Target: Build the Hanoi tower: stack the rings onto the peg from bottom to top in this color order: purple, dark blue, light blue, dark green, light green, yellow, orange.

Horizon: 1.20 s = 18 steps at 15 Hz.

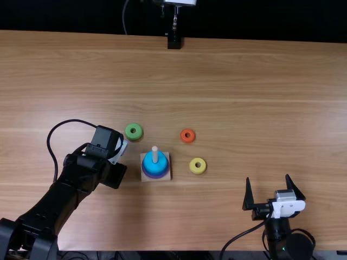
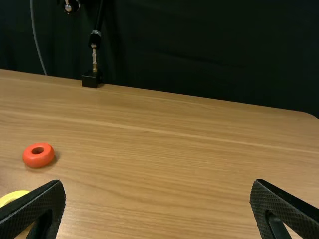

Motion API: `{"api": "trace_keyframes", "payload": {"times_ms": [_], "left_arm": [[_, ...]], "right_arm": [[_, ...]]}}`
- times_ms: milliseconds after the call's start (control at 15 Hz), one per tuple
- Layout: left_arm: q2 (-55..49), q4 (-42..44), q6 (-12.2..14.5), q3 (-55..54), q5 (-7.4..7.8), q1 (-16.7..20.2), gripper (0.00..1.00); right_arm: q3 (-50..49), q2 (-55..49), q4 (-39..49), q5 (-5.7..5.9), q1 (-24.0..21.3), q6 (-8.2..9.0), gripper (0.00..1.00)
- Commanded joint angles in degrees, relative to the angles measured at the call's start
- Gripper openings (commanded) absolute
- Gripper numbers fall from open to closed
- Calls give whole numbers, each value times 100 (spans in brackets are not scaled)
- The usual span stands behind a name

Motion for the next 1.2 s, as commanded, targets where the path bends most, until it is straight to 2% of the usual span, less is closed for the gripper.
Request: {"api": "trace_keyframes", "payload": {"times_ms": [0, 133, 467, 600, 800, 933, 1133], "left_arm": [[63, -120, -173, 204, -42, -21, 0], [45, -584, -204, 643, -42, -21, 0], [72, -2419, -289, 2252, 10, -21, 0], [115, -2989, -573, 2946, 63, -48, 0], [186, -3516, -658, 3904, 84, -250, 0], [423, -4001, -900, 4484, 84, -417, 0], [660, -4539, -1111, 5284, 84, -628, 0]], "right_arm": [[-88, -69, -2, 41, -51, -16, 100], [-88, -69, -2, 41, -59, -16, 100], [-88, -69, -2, 41, -59, -16, 100], [-88, -69, -2, 41, -59, -16, 100], [-88, -69, -2, 41, -59, -16, 100], [-88, -69, -2, 41, -59, -16, 100], [-88, -69, -2, 41, -59, -16, 100]]}}
